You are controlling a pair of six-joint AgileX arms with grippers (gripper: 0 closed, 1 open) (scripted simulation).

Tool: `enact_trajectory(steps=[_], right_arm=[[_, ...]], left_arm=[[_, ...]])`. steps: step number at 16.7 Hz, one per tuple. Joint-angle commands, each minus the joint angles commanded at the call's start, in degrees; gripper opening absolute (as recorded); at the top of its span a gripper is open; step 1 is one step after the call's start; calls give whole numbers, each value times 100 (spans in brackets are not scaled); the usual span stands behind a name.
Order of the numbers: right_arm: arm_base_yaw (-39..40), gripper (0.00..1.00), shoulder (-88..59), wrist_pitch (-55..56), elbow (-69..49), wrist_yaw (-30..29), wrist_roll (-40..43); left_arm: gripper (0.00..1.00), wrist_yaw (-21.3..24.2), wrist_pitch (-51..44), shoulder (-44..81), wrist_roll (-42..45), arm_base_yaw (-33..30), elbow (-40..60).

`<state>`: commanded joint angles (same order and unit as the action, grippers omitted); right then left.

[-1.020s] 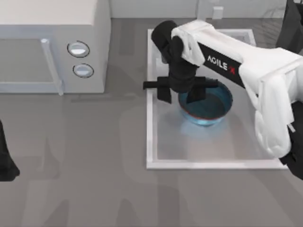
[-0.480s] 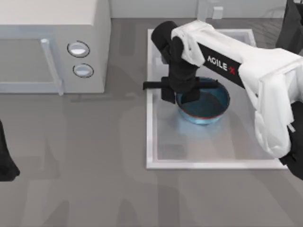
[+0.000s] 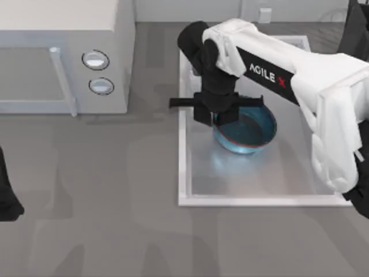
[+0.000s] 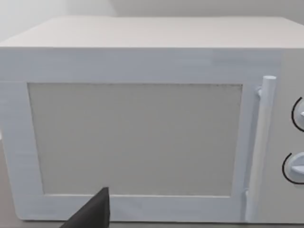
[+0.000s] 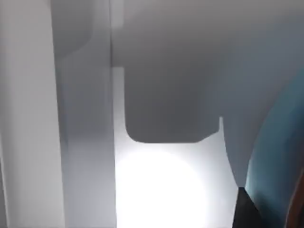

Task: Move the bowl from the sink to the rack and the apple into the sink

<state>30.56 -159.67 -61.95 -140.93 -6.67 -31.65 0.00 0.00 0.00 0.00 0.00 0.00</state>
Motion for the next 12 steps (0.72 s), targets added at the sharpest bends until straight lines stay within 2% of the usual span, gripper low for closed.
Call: enact_trajectory(steps=[4,12], right_arm=[[514,0,1278,-629,770,-66,-567],[1988,0,4757,-2251,2672,-249,-2035]], left_arm=[[100,0,0,0,0,0,0],[100,0,0,0,0,0,0]])
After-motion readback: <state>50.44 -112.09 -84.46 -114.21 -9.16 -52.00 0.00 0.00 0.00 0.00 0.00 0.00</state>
